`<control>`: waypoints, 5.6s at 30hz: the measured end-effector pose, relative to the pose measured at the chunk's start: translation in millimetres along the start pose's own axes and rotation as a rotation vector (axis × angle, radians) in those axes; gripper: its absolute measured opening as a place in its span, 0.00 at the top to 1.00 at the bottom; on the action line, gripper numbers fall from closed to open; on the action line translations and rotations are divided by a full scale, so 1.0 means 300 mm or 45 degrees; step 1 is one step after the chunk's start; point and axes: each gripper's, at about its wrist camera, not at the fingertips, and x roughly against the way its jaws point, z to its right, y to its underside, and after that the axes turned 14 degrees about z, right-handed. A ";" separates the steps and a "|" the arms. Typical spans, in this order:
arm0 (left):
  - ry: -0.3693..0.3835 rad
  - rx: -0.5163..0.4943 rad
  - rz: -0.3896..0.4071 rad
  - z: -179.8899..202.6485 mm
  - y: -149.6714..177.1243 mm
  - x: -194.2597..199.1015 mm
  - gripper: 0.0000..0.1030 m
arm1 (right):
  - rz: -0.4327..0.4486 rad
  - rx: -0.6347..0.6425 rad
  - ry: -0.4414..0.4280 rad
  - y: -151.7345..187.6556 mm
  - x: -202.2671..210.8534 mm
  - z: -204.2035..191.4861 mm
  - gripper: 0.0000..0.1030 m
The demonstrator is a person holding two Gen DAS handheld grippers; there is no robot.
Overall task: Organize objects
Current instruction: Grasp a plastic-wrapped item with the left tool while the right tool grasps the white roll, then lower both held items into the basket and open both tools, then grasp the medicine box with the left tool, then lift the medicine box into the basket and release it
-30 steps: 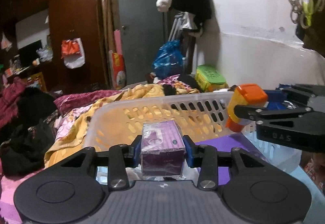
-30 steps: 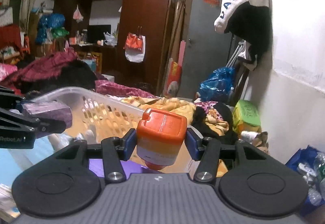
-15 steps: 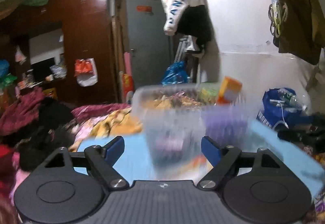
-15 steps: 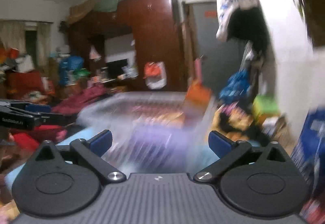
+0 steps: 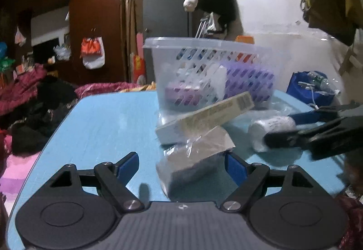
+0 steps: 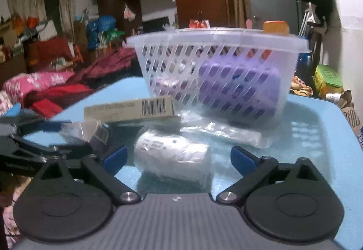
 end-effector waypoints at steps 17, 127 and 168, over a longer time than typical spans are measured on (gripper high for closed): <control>0.106 -0.051 0.050 0.075 0.059 0.050 0.61 | 0.020 0.033 0.055 0.032 0.023 -0.009 0.22; 0.149 0.061 -0.038 -0.053 0.008 -0.127 0.44 | -0.112 0.270 -0.379 -0.049 -0.209 0.017 0.41; 0.219 0.052 0.127 -0.022 0.032 -0.070 0.59 | 0.003 0.274 -0.234 0.020 -0.038 -0.032 0.78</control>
